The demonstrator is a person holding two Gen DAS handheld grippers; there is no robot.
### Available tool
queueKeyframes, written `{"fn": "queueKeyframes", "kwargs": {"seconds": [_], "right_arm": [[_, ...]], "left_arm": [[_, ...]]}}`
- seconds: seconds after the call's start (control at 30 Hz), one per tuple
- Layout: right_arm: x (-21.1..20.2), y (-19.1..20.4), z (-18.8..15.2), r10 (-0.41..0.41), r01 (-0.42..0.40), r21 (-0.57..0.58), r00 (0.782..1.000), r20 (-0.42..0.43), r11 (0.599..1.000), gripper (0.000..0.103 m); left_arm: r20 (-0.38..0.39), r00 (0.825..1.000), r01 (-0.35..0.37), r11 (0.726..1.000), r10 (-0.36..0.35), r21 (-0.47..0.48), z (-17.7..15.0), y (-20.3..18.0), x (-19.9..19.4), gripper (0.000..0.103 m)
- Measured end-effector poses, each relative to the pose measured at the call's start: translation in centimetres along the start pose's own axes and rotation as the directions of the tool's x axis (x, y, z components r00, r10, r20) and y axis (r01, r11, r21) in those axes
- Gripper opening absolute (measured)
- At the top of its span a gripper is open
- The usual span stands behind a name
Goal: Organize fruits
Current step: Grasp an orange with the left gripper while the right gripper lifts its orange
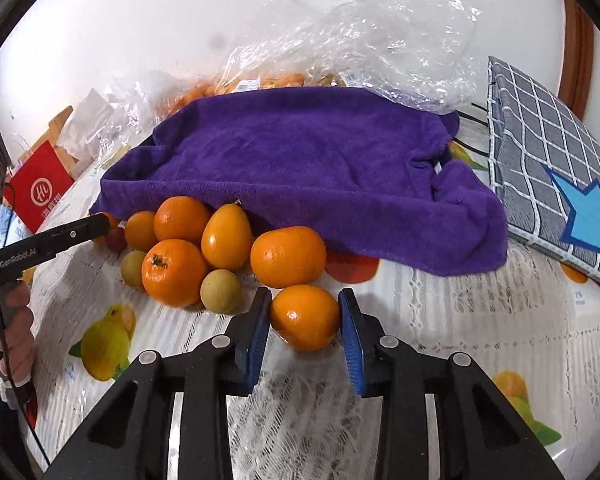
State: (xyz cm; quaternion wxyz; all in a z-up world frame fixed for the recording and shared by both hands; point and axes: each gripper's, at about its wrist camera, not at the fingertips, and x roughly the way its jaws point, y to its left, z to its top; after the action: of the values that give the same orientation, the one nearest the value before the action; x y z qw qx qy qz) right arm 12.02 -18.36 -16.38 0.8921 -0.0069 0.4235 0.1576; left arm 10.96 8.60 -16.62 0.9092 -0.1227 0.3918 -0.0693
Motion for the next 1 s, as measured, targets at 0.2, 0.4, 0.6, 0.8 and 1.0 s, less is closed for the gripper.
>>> {"fn": "queueKeyframes", "kwargs": {"seconds": [0.2, 0.4, 0.6, 0.8, 1.0], "right_arm": [[-0.6, -0.1, -0.4, -0.004, 0.004, 0.003, 1.0, 0.009, 1.0, 0.034], [-1.2, -0.5, -1.1, -0.011, 0.011, 0.011, 1.0, 0.008, 1.0, 0.034], [-1.9, -0.7, -1.9, -0.001, 0.001, 0.023, 1.0, 0.01, 1.0, 0.034], [-2.1, -0.5, -2.3, -0.003, 0.003, 0.025, 1.0, 0.005, 1.0, 0.034], [-2.9, -0.6, -2.4, -0.011, 0.01, 0.035, 1.0, 0.025, 0.999, 0.034]], "left_arm": [[0.01, 0.999, 0.034, 0.999, -0.034, -0.026, -0.5, 0.7, -0.4, 0.027], [-0.011, 0.999, 0.038, 0.998, -0.039, -0.055, -0.5, 0.9, -0.1, 0.036], [-0.02, 0.999, 0.044, 0.994, -0.046, -0.098, 0.1, 1.1, 0.8, 0.041], [-0.001, 0.998, 0.055, 0.997, -0.056, -0.055, -0.4, 0.4, 0.5, 0.03], [0.064, 0.998, 0.029, 0.999, -0.026, -0.045, -0.4, 0.4, -0.9, 0.03]]}}
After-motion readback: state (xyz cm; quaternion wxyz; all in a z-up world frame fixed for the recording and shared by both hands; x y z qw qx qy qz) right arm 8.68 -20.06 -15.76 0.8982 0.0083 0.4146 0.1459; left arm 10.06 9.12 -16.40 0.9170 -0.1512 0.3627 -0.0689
